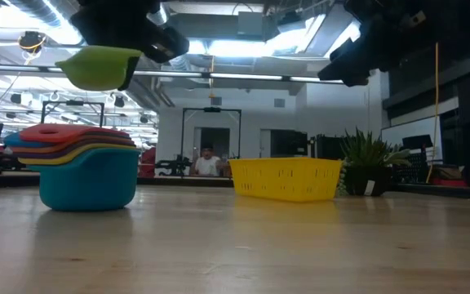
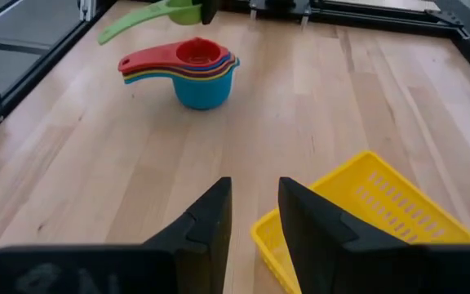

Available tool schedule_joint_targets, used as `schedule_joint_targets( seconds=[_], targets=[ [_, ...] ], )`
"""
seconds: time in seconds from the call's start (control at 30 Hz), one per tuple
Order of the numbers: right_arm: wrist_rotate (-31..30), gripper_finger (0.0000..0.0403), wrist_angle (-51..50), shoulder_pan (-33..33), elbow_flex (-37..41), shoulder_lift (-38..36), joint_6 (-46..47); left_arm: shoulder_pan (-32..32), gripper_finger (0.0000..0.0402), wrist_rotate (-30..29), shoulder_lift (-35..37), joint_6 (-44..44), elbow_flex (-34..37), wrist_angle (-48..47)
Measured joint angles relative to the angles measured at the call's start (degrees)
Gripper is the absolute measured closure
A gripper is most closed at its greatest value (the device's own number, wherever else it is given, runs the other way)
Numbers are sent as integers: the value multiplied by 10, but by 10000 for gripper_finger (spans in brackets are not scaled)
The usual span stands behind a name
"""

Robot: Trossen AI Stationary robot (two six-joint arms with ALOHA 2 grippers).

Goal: Nest measuring cups in basket
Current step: Stack the green measuring cup on top of the red measuring cup

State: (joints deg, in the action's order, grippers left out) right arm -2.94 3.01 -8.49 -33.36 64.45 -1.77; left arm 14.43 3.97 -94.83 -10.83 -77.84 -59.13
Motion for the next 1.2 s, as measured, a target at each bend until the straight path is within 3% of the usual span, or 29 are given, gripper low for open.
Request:
schedule_joint_targets(
  seconds=[0.47, 1.2],
  targets=[
    [0, 295, 2, 0, 0, 0, -2, 19, 379, -1, -9, -132, 0, 13],
    [0, 295, -2, 0, 0, 0, -2, 15, 370, -7, -66, -149, 0, 22]
  ],
)
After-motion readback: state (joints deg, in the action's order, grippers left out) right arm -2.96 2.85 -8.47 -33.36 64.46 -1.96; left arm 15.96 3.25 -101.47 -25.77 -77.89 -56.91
